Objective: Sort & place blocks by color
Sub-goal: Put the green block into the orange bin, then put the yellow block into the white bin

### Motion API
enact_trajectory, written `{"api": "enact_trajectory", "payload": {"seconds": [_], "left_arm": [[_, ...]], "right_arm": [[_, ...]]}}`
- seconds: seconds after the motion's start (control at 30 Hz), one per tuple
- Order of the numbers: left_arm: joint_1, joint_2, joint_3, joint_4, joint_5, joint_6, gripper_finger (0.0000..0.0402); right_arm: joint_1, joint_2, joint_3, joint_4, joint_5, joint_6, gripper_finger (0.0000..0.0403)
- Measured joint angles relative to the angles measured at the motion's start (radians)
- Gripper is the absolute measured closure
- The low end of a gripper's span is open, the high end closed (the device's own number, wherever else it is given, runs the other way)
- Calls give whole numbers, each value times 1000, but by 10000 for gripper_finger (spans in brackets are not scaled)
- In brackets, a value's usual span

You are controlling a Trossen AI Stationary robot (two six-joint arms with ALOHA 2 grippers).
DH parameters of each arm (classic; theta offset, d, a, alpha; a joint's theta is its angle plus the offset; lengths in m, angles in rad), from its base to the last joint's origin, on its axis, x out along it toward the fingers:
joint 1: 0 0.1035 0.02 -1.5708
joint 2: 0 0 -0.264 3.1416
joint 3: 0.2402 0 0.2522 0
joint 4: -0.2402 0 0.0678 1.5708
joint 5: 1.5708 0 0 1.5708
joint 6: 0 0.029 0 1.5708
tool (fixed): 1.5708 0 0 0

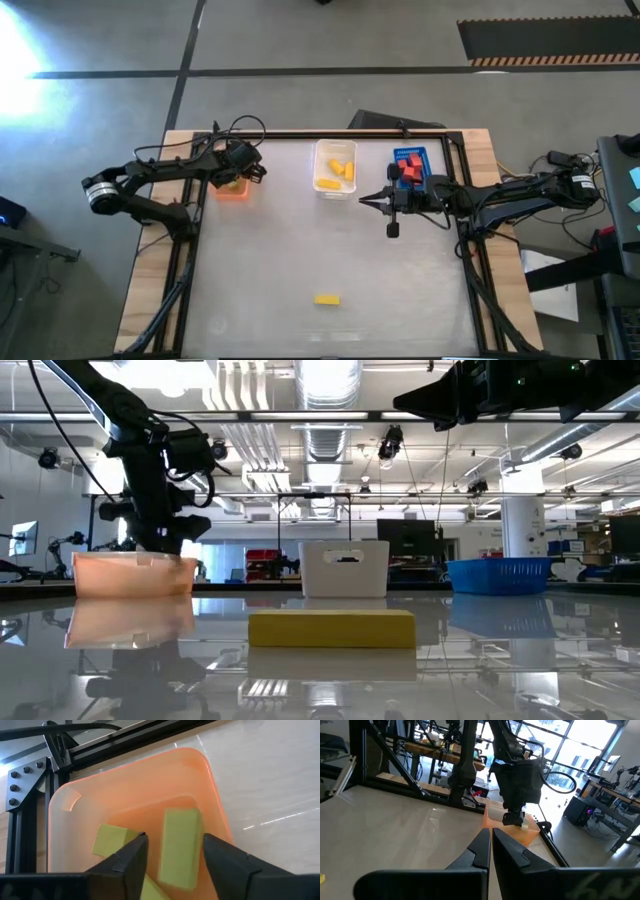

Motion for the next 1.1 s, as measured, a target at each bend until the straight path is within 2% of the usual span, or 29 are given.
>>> {"api": "enact_trajectory", "payload": {"seconds": [0.2, 0.43, 0.57, 0.77, 0.97, 1.1], "left_arm": [[-6, -2, 21, -29, 8, -2, 182], [-96, -69, 109, -102, 75, 1, 171], [-238, -131, 132, -88, 75, 16, 171], [-516, -169, 135, -11, 53, 29, 171], [-787, -99, 137, 110, 45, 138, 171], [-930, -19, 137, 245, 44, 200, 171]], "right_arm": [[0, 0, 0, 0, 0, 0, 394], [0, 0, 0, 0, 0, 33, 394], [2, 0, -5, -2, -1, 77, 394], [16, 0, -9, -74, -4, 138, 394], [90, 11, -13, -83, 0, 170, 394], [153, 27, -14, -83, 22, 185, 394]]}}
